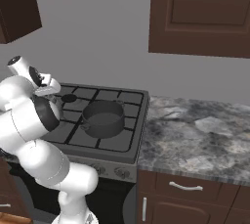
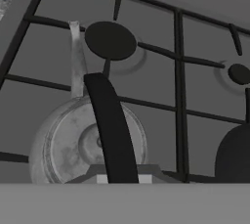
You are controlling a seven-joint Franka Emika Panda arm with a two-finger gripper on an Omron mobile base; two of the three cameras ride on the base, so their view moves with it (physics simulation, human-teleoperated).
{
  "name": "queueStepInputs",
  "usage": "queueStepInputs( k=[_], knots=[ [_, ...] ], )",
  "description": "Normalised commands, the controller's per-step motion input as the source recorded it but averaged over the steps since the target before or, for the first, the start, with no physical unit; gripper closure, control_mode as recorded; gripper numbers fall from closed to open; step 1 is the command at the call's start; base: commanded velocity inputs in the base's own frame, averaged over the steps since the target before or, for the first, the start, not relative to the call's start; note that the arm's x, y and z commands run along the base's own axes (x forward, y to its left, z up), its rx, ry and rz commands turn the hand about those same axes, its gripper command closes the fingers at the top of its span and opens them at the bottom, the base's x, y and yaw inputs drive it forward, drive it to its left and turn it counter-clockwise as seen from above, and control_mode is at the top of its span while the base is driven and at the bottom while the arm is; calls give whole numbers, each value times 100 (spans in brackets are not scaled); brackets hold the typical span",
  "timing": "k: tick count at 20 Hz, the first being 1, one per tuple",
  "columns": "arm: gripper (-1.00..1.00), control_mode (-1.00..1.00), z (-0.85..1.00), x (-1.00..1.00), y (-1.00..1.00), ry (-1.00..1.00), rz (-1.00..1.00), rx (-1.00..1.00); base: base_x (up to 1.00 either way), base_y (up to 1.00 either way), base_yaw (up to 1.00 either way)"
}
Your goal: Pick the kettle from the counter and place it on a stove burner. Then turn the burner on.
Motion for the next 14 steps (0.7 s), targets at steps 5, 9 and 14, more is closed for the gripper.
queueStepInputs(
  k=[5,9,14],
  knots=[
    [100,-100,0,-11,0,0,0,0,0,0,0],
    [100,-100,0,0,0,0,0,0,0,0,0],
    [100,-100,0,0,0,0,0,0,0,0,0]
  ],
)
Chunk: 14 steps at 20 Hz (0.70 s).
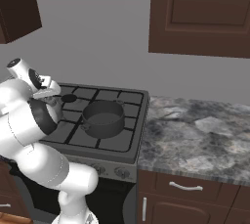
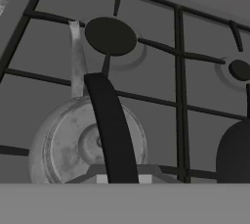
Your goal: Pick the kettle from the counter and place it on a stove burner. Then turn the burner on.
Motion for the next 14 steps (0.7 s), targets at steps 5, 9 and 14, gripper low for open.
queueStepInputs(
  k=[5,9,14],
  knots=[
    [-100,-100,0,0,0,0,0,0,0,0,0],
    [-100,-100,0,0,0,0,0,0,0,0,0],
    [-100,-100,1,0,0,-1,0,0,0,0,0]
  ],
)
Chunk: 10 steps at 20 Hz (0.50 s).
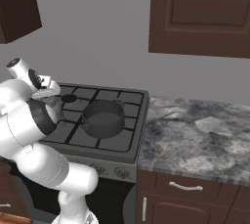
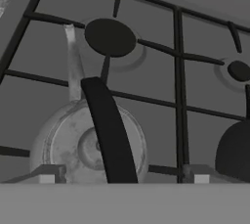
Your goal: Pick the kettle from the counter and place it on a stove burner. Then turn the burner on.
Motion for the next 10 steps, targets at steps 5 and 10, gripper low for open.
queueStepInputs(
  k=[5,10],
  knots=[
    [-100,-100,38,-31,0,-15,0,0,0,0,0],
    [-100,-100,29,-77,0,-21,0,0,0,0,0]
  ],
)
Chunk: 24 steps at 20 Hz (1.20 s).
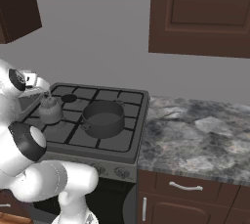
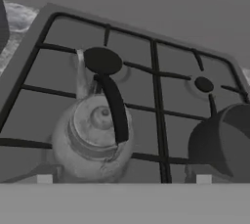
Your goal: Pick the kettle from the counter and place it on a stove burner. Then turn the burner on.
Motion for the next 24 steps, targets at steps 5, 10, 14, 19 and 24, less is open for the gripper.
queueStepInputs(
  k=[5,10,14,19,24],
  knots=[
    [-100,-100,0,-100,-1,-18,0,0,0,0,0],
    [-100,-100,-7,-100,-7,-22,0,1,0,0,0],
    [-100,-100,-27,-100,-19,-23,0,3,0,0,0],
    [-100,-100,-42,-100,-17,-19,0,0,0,0,0],
    [-100,-100,-58,-94,0,-5,2,0,0,0,0]
  ],
)
